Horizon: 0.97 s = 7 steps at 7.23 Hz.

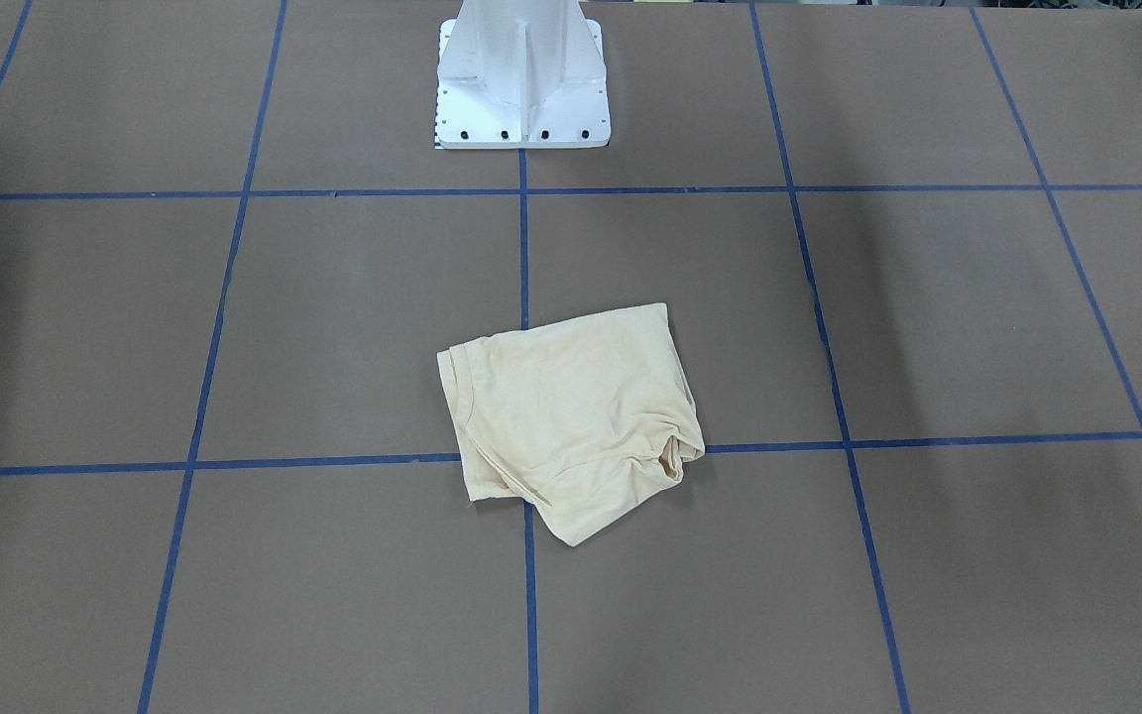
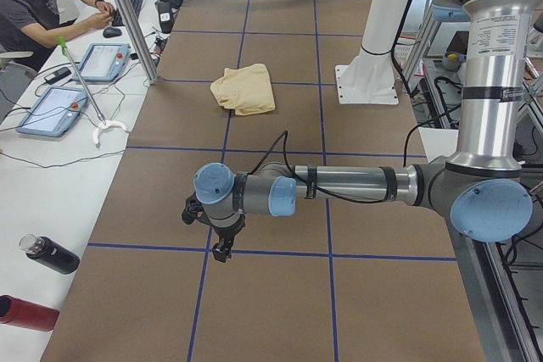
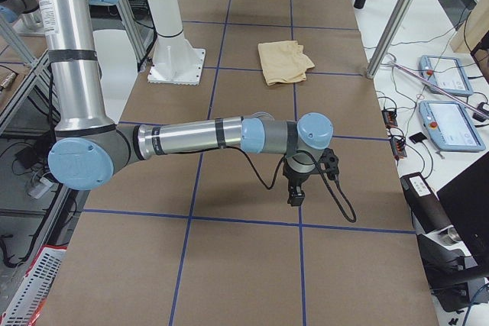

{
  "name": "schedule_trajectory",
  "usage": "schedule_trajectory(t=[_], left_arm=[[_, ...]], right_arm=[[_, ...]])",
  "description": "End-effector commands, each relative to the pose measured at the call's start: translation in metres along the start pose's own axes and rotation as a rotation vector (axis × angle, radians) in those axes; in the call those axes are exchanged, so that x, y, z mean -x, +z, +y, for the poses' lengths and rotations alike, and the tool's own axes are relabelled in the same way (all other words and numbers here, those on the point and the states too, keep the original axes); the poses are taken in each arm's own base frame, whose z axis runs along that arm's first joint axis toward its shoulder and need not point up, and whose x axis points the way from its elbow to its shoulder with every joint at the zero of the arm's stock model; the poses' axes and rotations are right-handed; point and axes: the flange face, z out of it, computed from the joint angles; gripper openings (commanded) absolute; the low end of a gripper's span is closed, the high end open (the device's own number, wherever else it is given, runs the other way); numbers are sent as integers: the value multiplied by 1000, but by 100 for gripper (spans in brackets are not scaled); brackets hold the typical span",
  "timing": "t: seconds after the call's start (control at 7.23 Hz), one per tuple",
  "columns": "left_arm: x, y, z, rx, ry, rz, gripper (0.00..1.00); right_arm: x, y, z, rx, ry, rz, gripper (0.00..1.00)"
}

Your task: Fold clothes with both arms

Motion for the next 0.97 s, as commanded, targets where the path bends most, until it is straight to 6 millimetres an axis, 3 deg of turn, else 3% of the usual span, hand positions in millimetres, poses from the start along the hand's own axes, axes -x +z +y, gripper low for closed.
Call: schedule_trajectory(t=[0.0, 0.42, 0.83], left_arm=[[-9, -12, -7, -18, -79, -7, 100], [-9, -17, -14, 18, -126, -1, 100], [-6, -21, -13, 8, -162, -5, 100]], right_arm=[[-16, 15, 24, 31, 33, 20, 100], [-24, 25, 31, 50, 63, 16, 100], [-44, 11, 43, 21, 102, 17, 100]])
